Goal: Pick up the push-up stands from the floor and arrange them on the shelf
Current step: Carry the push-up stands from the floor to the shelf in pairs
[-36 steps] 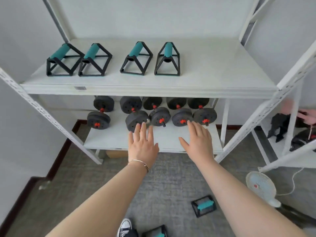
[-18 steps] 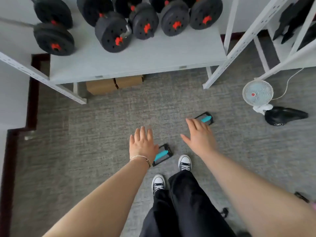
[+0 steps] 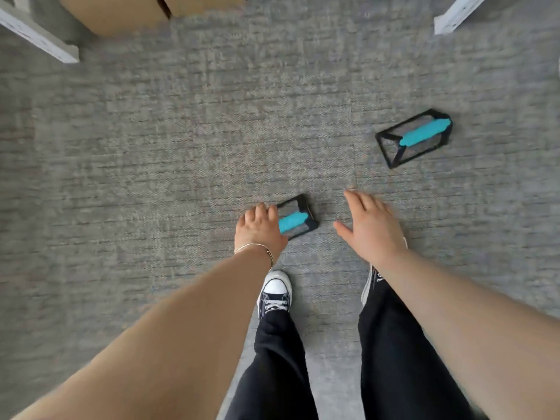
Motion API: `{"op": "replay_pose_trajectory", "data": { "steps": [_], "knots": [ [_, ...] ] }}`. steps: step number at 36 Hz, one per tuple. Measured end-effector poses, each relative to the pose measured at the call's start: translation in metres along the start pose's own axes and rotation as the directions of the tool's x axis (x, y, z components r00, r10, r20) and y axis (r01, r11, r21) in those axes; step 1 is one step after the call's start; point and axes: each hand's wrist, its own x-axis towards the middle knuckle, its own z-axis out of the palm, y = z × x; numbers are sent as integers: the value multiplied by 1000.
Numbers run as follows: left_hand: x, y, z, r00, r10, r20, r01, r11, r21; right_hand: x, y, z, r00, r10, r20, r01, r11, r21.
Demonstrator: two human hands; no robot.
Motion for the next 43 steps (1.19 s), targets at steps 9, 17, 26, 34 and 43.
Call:
{"op": "replay_pose_trajectory", "data": {
  "steps": [9, 17, 26, 34, 43],
  "knots": [
    [97, 18, 90, 998, -44, 47, 50, 990, -129, 65, 40, 97, 997, -5, 72, 1, 999, 51],
    [137, 21, 111, 977, -106, 183, 126, 987, -103, 102, 71, 124, 994, -43, 104, 33, 995, 94],
    [144, 44, 89, 980, -57, 189, 120, 932, -343, 128, 92, 103, 996, -61, 70, 51, 989, 137],
    [168, 120, 43, 977, -203, 61, 200, 786, -584, 165, 148, 57, 1000, -29, -4, 29, 993, 110],
    [216, 193, 36, 950, -312, -16, 212, 682, -700, 208, 253, 29, 993, -116, -34, 115, 993, -13]
  ]
}}
